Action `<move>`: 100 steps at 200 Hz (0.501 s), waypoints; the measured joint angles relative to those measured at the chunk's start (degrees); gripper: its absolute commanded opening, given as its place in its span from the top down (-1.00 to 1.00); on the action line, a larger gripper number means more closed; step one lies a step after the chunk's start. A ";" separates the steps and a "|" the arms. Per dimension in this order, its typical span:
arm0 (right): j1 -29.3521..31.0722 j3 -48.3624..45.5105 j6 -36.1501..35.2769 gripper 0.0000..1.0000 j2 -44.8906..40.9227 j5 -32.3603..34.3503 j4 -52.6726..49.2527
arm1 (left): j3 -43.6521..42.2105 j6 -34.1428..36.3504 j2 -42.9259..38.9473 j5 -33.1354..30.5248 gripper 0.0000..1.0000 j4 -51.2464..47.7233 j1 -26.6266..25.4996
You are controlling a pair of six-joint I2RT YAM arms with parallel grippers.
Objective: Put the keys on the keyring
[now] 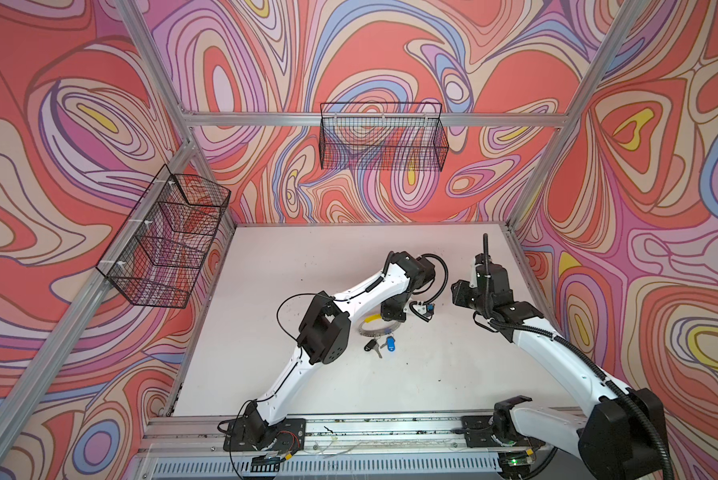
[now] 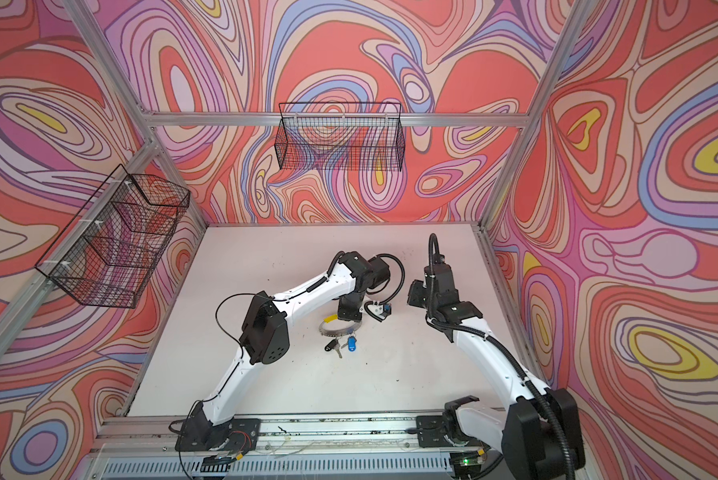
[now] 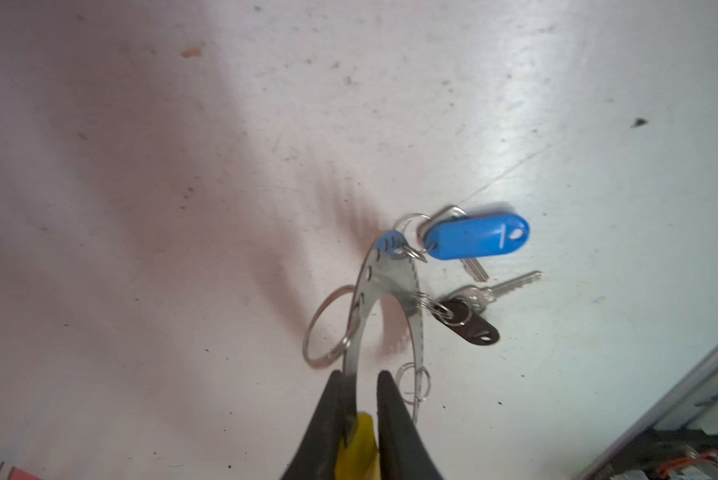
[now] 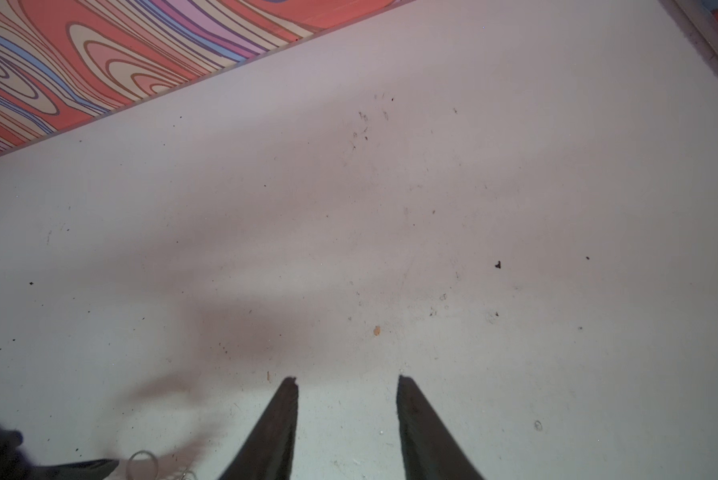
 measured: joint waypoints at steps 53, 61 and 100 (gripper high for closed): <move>0.00 0.46 -0.15 0.05 -0.09 -0.83 -0.22 | 0.15 2.32 0.09 -1.86 0.14 7.39 1.55; 0.00 0.76 -0.13 0.05 -0.13 -0.98 -0.31 | 0.15 2.56 0.09 -1.86 0.15 8.07 1.68; 0.00 3.91 -0.17 0.02 -0.26 -1.40 -1.49 | -1.86 1.38 -1.40 1.64 0.00 14.51 3.80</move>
